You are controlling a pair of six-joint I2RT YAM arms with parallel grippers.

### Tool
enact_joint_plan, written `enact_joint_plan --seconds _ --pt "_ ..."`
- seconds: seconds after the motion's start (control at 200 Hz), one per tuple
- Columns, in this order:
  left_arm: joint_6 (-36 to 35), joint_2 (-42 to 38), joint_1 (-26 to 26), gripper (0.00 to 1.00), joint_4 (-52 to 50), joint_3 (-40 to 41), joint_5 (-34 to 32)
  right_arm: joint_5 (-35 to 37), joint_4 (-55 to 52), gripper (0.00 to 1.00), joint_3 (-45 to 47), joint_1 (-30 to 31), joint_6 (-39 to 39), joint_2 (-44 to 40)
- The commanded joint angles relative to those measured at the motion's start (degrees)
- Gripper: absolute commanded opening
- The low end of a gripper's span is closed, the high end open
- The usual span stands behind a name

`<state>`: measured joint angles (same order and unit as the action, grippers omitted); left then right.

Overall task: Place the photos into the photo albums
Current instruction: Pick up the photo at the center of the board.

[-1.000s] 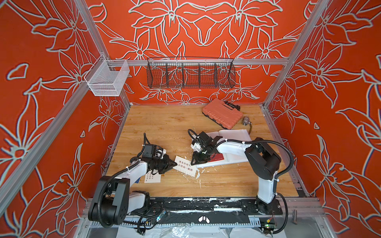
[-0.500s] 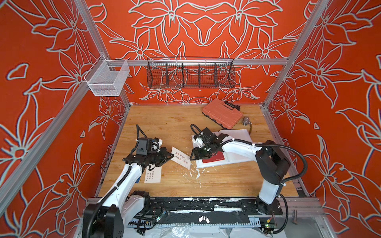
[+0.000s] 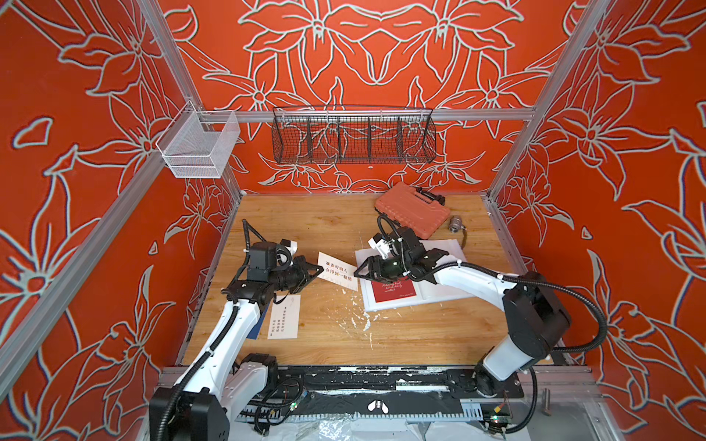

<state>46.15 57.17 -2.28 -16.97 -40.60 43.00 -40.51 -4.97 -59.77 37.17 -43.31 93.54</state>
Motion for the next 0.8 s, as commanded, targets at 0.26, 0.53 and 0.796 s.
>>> enact_joint_plan --seconds 0.26,0.53,0.796 --pt "6.4 1.5 -1.5 0.00 8.1 0.2 1.9 -7.9 23.4 0.64 4.2 -0.2 -15.5 3.5" --pt "4.8 2.8 -2.7 0.00 6.3 -0.6 0.6 -6.3 24.4 0.41 5.2 -1.7 -15.8 2.1" --pt "4.1 5.6 -4.0 0.00 6.6 -1.0 0.6 -7.0 22.9 0.19 4.6 -2.8 -14.3 2.0"
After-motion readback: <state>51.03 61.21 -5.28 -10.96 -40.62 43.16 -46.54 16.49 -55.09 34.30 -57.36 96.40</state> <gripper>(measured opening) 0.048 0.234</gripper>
